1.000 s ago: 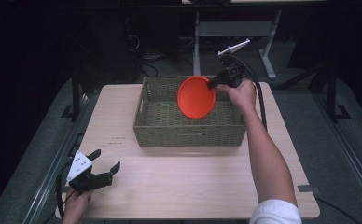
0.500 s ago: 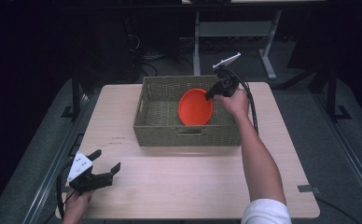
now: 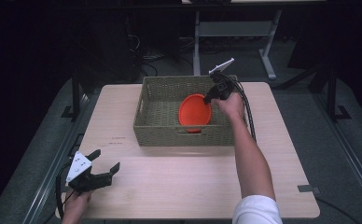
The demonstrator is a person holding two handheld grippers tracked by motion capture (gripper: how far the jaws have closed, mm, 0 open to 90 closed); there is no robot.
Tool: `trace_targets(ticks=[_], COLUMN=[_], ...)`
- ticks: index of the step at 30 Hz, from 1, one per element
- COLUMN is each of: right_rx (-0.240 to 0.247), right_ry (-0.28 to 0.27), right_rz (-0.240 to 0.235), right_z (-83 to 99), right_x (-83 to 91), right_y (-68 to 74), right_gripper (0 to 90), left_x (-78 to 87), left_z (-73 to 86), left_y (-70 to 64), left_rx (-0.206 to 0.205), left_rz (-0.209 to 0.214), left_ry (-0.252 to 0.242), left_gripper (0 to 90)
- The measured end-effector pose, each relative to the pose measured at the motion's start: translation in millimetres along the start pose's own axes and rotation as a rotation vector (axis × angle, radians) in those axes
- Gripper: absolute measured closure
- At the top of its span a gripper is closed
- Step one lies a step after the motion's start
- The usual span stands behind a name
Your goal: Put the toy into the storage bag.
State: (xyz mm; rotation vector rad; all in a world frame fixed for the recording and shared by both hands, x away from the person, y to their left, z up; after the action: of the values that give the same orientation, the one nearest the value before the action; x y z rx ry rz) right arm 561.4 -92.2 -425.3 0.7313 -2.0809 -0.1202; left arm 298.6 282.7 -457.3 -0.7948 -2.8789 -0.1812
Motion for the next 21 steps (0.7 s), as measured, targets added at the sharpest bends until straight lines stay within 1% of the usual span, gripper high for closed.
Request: trace_targets(ticks=[2, 3, 7, 9, 10, 11, 13, 15, 17, 18, 21], right_rx=[0.021, 0.031, 0.024, 0.02, 0.033, 0.035, 0.029, 0.03, 0.03, 0.03, 0.014], right_ry=[0.018, 0.024, 0.054, 0.061, 0.067, 0.067, 0.073, 0.079, 0.085, 0.082, 0.071], right_rz=[0.035, 0.046, 0.081, 0.091, 0.101, 0.108, 0.117, 0.12, 0.124, 0.135, 0.122], right_z=[1.1, 2.1, 6.0, 7.1, 7.6, 7.6, 8.0, 8.7, 9.8, 10.1, 10.0], right_x=[-2.0, -2.9, -5.0, -5.7, -5.8, -5.7, -5.6, -4.7, -3.5, -2.4, 1.9], right_y=[-2.6, -4.5, -10.1, -11.0, -11.8, -12.1, -12.7, -13.5, -14.6, -15.8, -16.8], right_gripper=[81.8, 81.7, 80.7, 79.9, 78.8, 75.1, 72.1, 71.7, 67.2, 66.7, 64.7], left_x=[-0.3, -0.2, 0.1, -0.1, 0.0, 0.1, 0.0, 0.1, 0.2, 0.3, 0.4], left_z=[-0.1, 0.0, -0.2, -0.1, -0.2, -0.1, 0.0, -0.1, -0.3, -0.2, -0.3], left_y=[0.3, 0.6, 1.0, 0.4, 0.2, 0.2, 0.3, 0.3, -0.1, -0.1, -0.3], left_rx=[0.007, 0.01, 0.008, 0.006, 0.004, 0.002, 0.003, 0.004, 0.006, 0.004, 0.002], left_rz=[-0.002, -0.004, -0.006, -0.004, -0.003, -0.004, -0.004, -0.007, -0.006, -0.006, -0.005], left_ry=[-0.005, -0.004, -0.006, -0.003, -0.003, -0.001, 0.0, -0.002, -0.004, -0.003, -0.002], left_gripper=[12.7, 12.7, 12.7, 12.7, 12.7, 12.7, 12.7, 12.7, 12.7, 12.7, 12.7])
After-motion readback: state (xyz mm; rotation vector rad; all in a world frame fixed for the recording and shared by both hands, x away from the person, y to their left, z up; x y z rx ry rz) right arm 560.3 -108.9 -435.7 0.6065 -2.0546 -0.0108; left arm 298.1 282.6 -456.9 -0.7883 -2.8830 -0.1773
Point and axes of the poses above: each handheld gripper's, and its own axes: x roughly backward along the jaws, z roughly out of its underside, y roughly to its left, the point moved 7 cm from there along -x, roughly forward along the jaws, and after that the axes turned 13 degrees about -y, right-handed, at the moved point
